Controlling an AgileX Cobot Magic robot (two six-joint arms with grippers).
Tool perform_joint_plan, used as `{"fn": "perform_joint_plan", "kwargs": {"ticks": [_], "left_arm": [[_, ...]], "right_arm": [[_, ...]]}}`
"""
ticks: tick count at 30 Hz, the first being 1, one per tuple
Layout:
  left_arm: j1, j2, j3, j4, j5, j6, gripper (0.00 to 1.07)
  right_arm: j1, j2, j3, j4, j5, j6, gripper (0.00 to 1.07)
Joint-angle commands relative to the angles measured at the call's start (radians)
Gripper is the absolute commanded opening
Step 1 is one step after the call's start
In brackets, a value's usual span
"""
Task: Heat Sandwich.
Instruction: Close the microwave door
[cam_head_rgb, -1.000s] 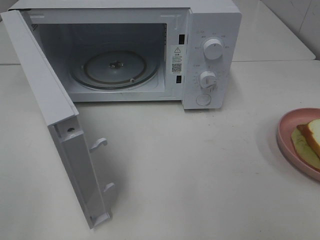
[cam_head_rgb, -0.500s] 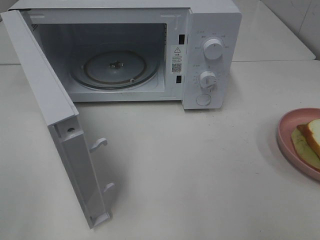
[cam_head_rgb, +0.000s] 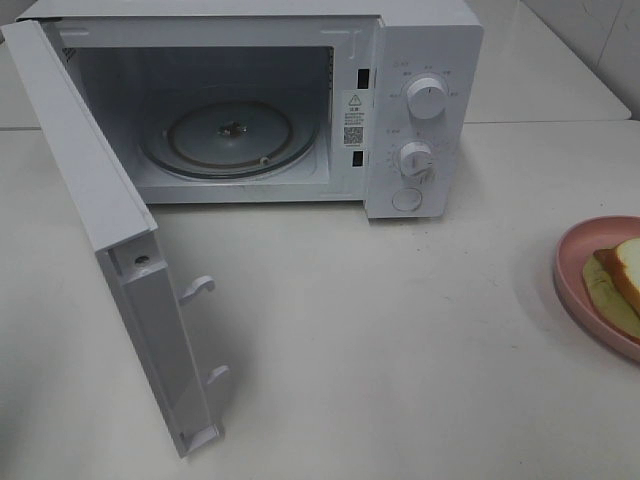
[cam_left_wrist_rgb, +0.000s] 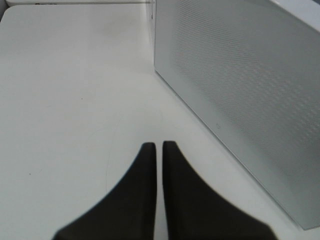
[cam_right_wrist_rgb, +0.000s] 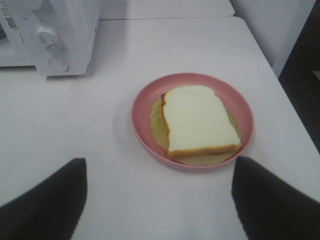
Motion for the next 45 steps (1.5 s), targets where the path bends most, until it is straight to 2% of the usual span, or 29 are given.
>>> {"fn": "perform_joint_plan", "kwargs": {"ticks": [1,3,6,7,8,11,12,16,17,21,22,25,27,30,33,34,35,38,39,40,43,45], "left_arm": [[0.0,0.083,0.032,0.023,-0.092,0.003,0.0],[0.0,0.102,0.044,0.03,-0.132,0.006,0.0],[0.0,0.186,0.12,0.041,-0.334,0.005,0.0],[0.0,0.186,0.12,0.041,-0.334,0.005,0.0],[0.0,0.22,0.163,0.041,-0.457,0.005,0.0],[0.0,0.274,0.219,0.041,-0.63,0.005,0.0],[0.0,0.274,0.219,0.041,-0.63,0.005,0.0],[0.0,0.386,0.277,0.041,-0.893,0.005,0.0],[0.0,0.386,0.277,0.041,-0.893,0.005,0.0],[0.0,0.548,0.29,0.041,-1.152,0.005,0.0],[0.0,0.548,0.29,0.041,-1.152,0.005,0.0],[0.0,0.654,0.29,0.046,-1.313,0.001,0.0],[0.0,0.673,0.29,0.049,-1.333,-0.005,0.0],[0.0,0.712,0.289,0.065,-1.364,-0.031,0.0],[0.0,0.777,0.285,0.161,-1.423,-0.093,0.0],[0.0,0.807,0.281,0.21,-1.453,-0.13,0.0],[0.0,0.807,0.281,0.21,-1.453,-0.13,0.0],[0.0,0.86,0.26,0.28,-1.48,-0.185,0.0],[0.0,0.888,0.243,0.33,-1.502,-0.212,0.0],[0.0,0.888,0.243,0.33,-1.502,-0.212,0.0],[-0.001,0.931,0.223,0.409,-1.552,-0.275,0.0],[-0.001,0.942,0.223,0.42,-1.567,-0.285,0.0]], "right_arm": [[-0.006,-0.028,-0.001,-0.002,-0.004,-0.005,0.76],[-0.006,-0.028,-0.001,-0.002,-0.004,-0.005,0.76],[-0.006,-0.028,-0.001,-0.002,-0.004,-0.005,0.76],[-0.006,-0.028,-0.001,-0.002,-0.004,-0.005,0.76],[-0.006,-0.028,-0.001,-0.002,-0.004,-0.005,0.76],[-0.006,-0.028,-0.001,-0.002,-0.004,-0.005,0.76],[-0.006,-0.028,-0.001,-0.002,-0.004,-0.005,0.76],[-0.006,-0.028,-0.001,-0.002,-0.004,-0.006,0.76],[-0.006,-0.028,-0.001,-0.002,-0.004,-0.006,0.76],[-0.006,-0.028,-0.001,-0.002,-0.004,-0.006,0.76],[-0.006,-0.028,-0.001,-0.002,-0.004,-0.006,0.76],[-0.006,-0.028,-0.001,-0.002,-0.004,-0.005,0.76],[-0.006,-0.028,-0.001,-0.002,-0.004,-0.005,0.76],[-0.006,-0.028,-0.001,-0.002,-0.004,-0.005,0.76],[-0.006,-0.028,-0.001,-0.002,-0.004,-0.005,0.76],[-0.006,-0.028,-0.001,-0.002,-0.004,-0.005,0.76],[-0.006,-0.028,-0.001,-0.002,-0.004,-0.005,0.76],[-0.006,-0.028,-0.001,-0.002,-0.004,-0.005,0.76],[-0.006,-0.028,-0.001,-0.002,-0.004,-0.005,0.76],[-0.006,-0.028,-0.001,-0.002,-0.004,-0.005,0.76],[-0.006,-0.028,-0.001,-0.002,-0.004,-0.005,0.76],[-0.006,-0.028,-0.001,-0.002,-0.004,-0.005,0.76]]}}
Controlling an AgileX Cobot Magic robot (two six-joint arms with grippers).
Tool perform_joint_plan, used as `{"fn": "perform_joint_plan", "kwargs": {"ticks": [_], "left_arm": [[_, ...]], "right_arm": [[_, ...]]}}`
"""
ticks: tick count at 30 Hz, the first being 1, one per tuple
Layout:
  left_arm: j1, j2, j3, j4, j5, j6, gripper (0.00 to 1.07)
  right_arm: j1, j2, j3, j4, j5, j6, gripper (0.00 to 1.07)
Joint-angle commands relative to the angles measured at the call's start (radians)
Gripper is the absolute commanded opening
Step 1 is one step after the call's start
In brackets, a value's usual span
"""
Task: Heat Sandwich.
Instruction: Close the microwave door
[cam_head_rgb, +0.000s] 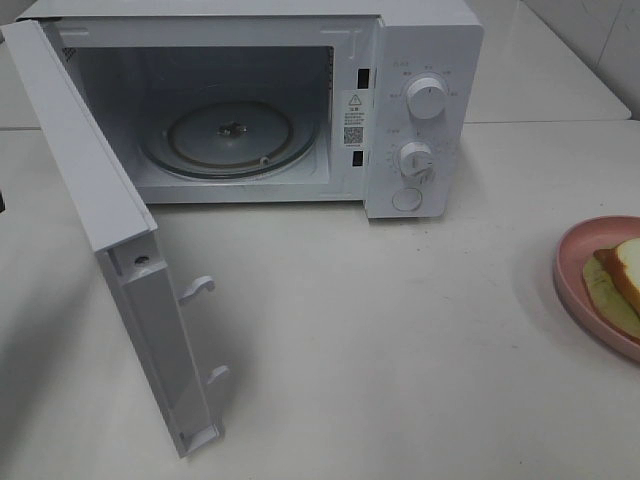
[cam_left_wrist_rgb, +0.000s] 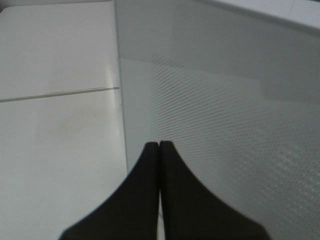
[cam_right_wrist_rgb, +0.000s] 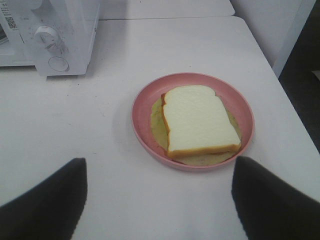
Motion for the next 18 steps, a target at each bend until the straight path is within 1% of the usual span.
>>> {"fn": "perform_joint_plan", "kwargs": {"ticks": [1,2,3,4,6,7,8,9,10,11,12,13,14,15,16,18], "left_arm": [[-0.001,0.03,-0.012,0.055,-0.067,-0.051,0.0],[-0.002,0.036,-0.012,0.06,-0.075,-0.06,0.0],[-0.026,0.054,-0.015,0.057,-0.086,-0.061,0.0],[-0.026,0.054,-0.015,0.057,-0.086,-0.061,0.0],[-0.064,0.074,-0.026,0.049,-0.087,-0.048,0.0],[-0.103,0.097,-0.04,0.031,-0.087,-0.033,0.0],[-0.122,0.11,-0.047,0.014,-0.087,-0.026,0.0],[-0.122,0.11,-0.047,0.014,-0.087,-0.026,0.0],[-0.136,0.122,-0.052,-0.004,-0.088,-0.019,0.0],[-0.171,0.14,-0.058,-0.055,-0.092,-0.002,0.0],[-0.189,0.148,-0.061,-0.08,-0.096,0.004,0.0],[-0.189,0.148,-0.061,-0.08,-0.096,0.004,0.0],[-0.219,0.158,-0.066,-0.113,-0.098,0.022,0.0],[-0.237,0.163,-0.068,-0.127,-0.1,0.03,0.0],[-0.25,0.169,-0.073,-0.142,-0.104,0.042,0.0],[-0.266,0.173,-0.078,-0.156,-0.104,0.048,0.0]], "right_arm": [[-0.006,-0.028,-0.001,-0.002,-0.004,-0.005,0.76],[-0.006,-0.028,-0.001,-0.002,-0.004,-0.004,0.76],[-0.006,-0.028,-0.001,-0.002,-0.004,-0.004,0.76],[-0.006,-0.028,-0.001,-0.002,-0.004,-0.004,0.76],[-0.006,-0.028,-0.001,-0.002,-0.004,-0.004,0.76],[-0.006,-0.028,-0.001,-0.002,-0.004,-0.004,0.76],[-0.006,-0.028,-0.001,-0.002,-0.004,-0.004,0.76],[-0.006,-0.028,-0.001,-0.002,-0.004,-0.004,0.76],[-0.006,-0.028,-0.001,-0.002,-0.004,-0.004,0.76],[-0.006,-0.028,-0.001,-0.002,-0.004,-0.004,0.76],[-0.006,-0.028,-0.001,-0.002,-0.004,-0.004,0.76],[-0.006,-0.028,-0.001,-0.002,-0.004,-0.004,0.76],[-0.006,-0.028,-0.001,-0.002,-0.004,-0.004,0.76],[-0.006,-0.028,-0.001,-0.002,-0.004,-0.004,0.76],[-0.006,-0.028,-0.001,-0.002,-0.004,-0.004,0.76],[-0.006,-0.028,-0.001,-0.002,-0.004,-0.004,0.76]]}}
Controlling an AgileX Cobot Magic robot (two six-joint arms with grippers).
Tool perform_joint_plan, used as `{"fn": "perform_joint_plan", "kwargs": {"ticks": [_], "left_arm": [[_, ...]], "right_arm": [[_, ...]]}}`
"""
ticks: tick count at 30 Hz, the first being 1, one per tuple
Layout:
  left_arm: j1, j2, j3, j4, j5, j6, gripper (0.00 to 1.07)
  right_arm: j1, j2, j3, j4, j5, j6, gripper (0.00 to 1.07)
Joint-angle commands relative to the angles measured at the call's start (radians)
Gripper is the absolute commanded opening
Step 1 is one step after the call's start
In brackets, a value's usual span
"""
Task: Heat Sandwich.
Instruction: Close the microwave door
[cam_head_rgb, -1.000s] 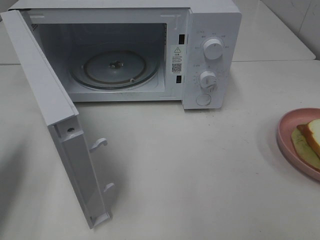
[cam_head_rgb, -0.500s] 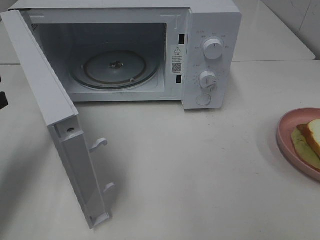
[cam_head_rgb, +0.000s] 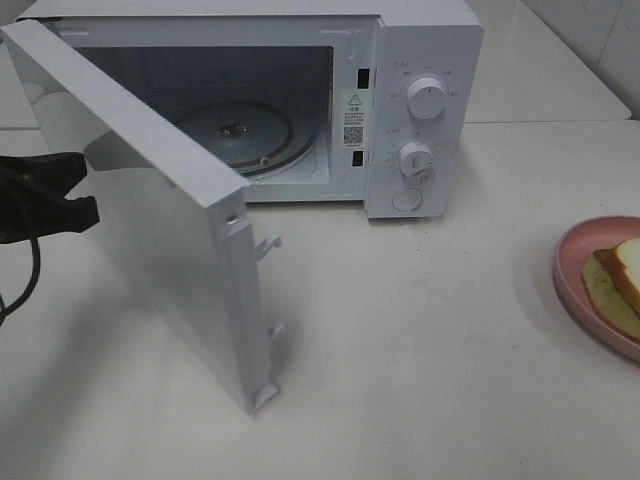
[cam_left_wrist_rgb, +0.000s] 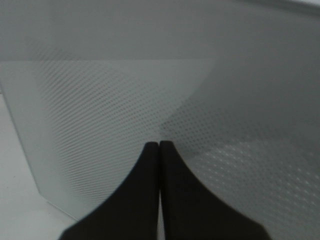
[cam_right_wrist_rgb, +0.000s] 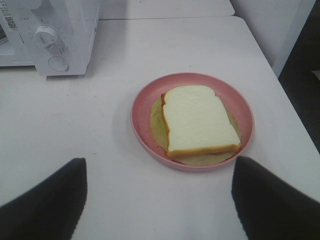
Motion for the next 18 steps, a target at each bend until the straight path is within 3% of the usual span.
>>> {"fn": "perform_joint_plan", "kwargs": {"ticks": [1,5,11,18], "left_arm": [[-0.07,0.018,-0.03,-0.084,-0.027,0.025,0.0],[-0.116,0.033,-0.054,-0.147,-0.028,0.033,0.0],[-0.237,0.089,-0.114,-0.29,-0.028,0.132,0.0],[-0.325,0.133,-0.176,-0.411,-0.029,0.207,0.0]], "right_arm": [[-0.006,-0.028,-0.001,-0.002,-0.004,-0.004,0.76],[-0.006,-0.028,-0.001,-0.002,-0.004,-0.004,0.76],[-0.006,-0.028,-0.001,-0.002,-0.004,-0.005,0.76],[-0.006,-0.028,-0.001,-0.002,-0.004,-0.006,0.76]]}}
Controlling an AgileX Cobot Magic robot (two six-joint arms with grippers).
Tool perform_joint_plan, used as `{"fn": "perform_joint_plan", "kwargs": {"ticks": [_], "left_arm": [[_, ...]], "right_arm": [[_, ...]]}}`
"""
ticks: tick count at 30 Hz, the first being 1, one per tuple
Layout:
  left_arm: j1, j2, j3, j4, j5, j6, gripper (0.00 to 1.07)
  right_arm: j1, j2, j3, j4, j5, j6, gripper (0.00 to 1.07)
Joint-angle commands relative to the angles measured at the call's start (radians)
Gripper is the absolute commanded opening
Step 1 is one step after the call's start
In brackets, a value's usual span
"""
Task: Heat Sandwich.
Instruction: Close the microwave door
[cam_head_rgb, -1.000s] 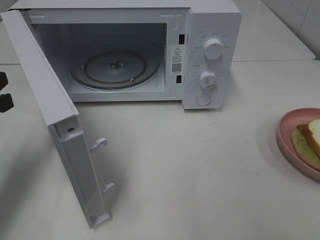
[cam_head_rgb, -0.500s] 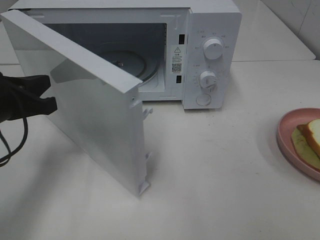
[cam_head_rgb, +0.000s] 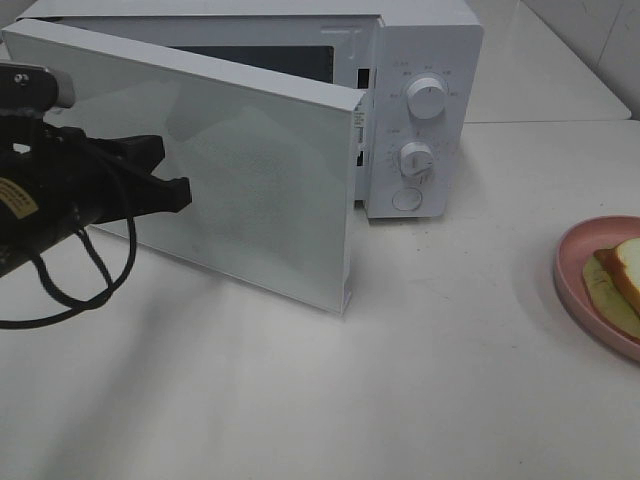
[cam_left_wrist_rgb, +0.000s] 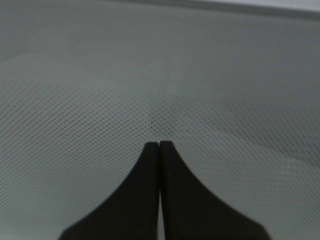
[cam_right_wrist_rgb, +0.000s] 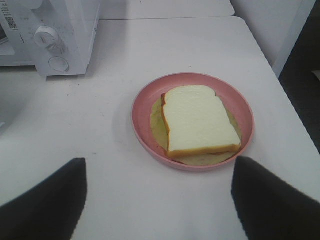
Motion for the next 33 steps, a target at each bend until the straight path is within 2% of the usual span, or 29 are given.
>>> {"fn": "perform_joint_plan", "kwargs": {"ticks": [1,3,12,26,33], "left_arm": [[-0.059,0.028,-0.06,-0.088,-0.02,0.055,0.0],[-0.079,0.043,-0.086,-0.11,-0.018,0.07,0.0],[-0.134,0.114,-0.214,-0.136,0.013,0.075,0.0],[-0.135,0.237,-0.416,-0.149,0.075,0.075,0.0],[-0.135,0.274,-0.482,-0.15,0.095,0.075,0.0]], "right_arm": [[-0.006,-0.028,-0.001,-0.002,-0.004,-0.006,0.76],[-0.006,-0.028,-0.001,-0.002,-0.004,-0.006,0.76],[-0.006,-0.028,-0.001,-0.002,-0.004,-0.005,0.76],[-0.006,-0.028,-0.001,-0.002,-0.004,-0.005,0.76],[-0.006,-0.028,-0.001,-0.002,-0.004,-0.004,0.76]]}}
